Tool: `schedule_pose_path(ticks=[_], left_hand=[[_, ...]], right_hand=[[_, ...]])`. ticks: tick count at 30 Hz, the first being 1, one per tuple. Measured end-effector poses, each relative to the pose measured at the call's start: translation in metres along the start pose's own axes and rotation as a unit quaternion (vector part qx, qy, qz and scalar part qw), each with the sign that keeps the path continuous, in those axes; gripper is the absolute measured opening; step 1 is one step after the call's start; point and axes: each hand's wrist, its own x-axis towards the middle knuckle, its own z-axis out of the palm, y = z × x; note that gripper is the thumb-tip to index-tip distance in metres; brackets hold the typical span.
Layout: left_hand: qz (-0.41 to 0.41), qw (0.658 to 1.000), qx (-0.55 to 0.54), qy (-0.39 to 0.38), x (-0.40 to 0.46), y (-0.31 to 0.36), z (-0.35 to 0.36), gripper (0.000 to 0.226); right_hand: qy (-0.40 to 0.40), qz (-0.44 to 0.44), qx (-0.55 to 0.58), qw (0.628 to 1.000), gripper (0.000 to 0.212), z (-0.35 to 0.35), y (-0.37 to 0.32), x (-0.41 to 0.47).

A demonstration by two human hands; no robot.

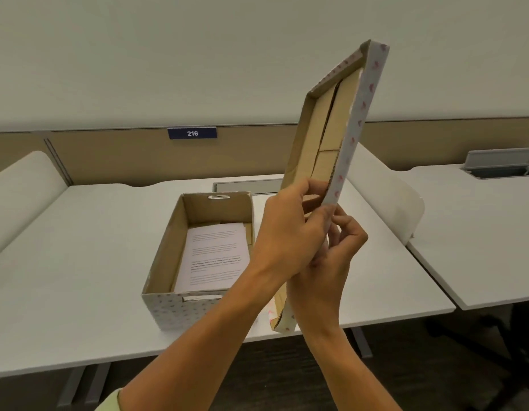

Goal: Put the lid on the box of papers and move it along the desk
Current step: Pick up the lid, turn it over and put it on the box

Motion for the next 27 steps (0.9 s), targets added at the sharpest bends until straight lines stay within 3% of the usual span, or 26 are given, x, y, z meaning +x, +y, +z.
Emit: schedule_pose_path(ticks=[1, 3, 5, 9, 16, 18, 22, 27], left_hand=[[-0.001, 1.0, -0.013, 0.012, -0.001, 0.002, -0.006, 0.018], [-0.003, 0.997, -0.043, 0.068, 0.008, -0.004, -0.036, 0.015], [-0.031, 0.993, -0.08, 0.077, 0.012, -0.004, -0.05, 0.011], [-0.08, 0.981, -0.144, 0.102, 0.026, -0.011, -0.076, 0.006], [-0.119, 0.962, -0.237, 0.062, 0.03, -0.023, -0.104, 0.011], [-0.128, 0.956, -0.257, 0.054, 0.03, -0.03, -0.108, 0.013], [-0.151, 0.944, -0.289, 0.056, 0.031, -0.045, -0.116, 0.016], [-0.163, 0.935, -0.28, 0.142, 0.05, -0.056, -0.117, 0.018]], right_hand=[[-0.017, -0.013, -0.019, 1.0, 0.06, 0.003, -0.001, -0.001], [-0.079, -0.035, -0.043, 0.995, 0.066, 0.023, 0.001, 0.003], [-0.122, -0.046, -0.07, 0.989, 0.068, 0.02, 0.005, 0.007], [-0.157, 0.007, -0.044, 0.987, 0.068, 0.004, 0.021, 0.038], [0.026, 0.101, -0.186, 0.977, 0.064, -0.048, 0.036, 0.088], [0.034, 0.152, -0.207, 0.966, 0.068, -0.064, 0.04, 0.099], [-0.055, 0.241, -0.178, 0.952, 0.059, -0.072, 0.05, 0.11], [-0.133, 0.239, -0.139, 0.952, 0.042, -0.067, 0.06, 0.135]])
